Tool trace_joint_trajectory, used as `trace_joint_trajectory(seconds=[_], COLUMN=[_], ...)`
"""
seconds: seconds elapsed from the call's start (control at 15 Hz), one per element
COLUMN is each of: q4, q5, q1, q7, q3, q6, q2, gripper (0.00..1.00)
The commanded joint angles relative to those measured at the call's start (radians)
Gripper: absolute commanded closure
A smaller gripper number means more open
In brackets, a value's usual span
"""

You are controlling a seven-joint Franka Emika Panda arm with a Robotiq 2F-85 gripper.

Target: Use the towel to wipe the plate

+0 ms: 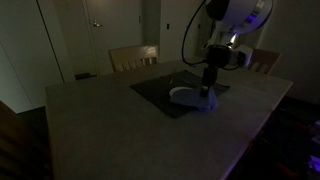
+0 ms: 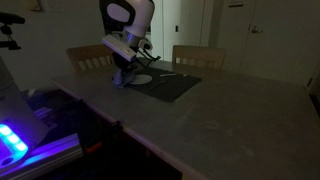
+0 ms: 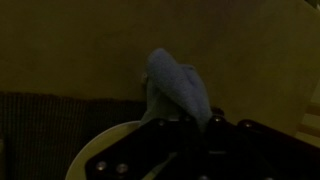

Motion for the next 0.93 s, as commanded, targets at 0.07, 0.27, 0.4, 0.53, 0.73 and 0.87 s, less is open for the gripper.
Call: trace_joint_trajectory(seconds=[0.07, 0.27, 0.4, 0.53, 0.73, 0.87], q4=[0.051, 0.083, 0.103, 0.118, 0.153, 0.191], q5=[-0.058, -0.1, -0.115, -0.15, -0.248, -0.301], q1=[-0.029, -0.047, -0.06, -0.06, -0.057, -0.073], q7=[-0.006, -0.003, 0.003, 0.063, 0.193, 0.256], q3=[-0.035, -0.053, -0.059, -0.072, -0.092, -0.084], q6=[-0.032, -0.054, -0.046, -0.003, 0.046, 0.052], q2=[0.044, 0.077, 0.103, 0.129, 0.155, 0.17], gripper=[0.98, 0.98, 0.98, 0.98, 0.98, 0.98])
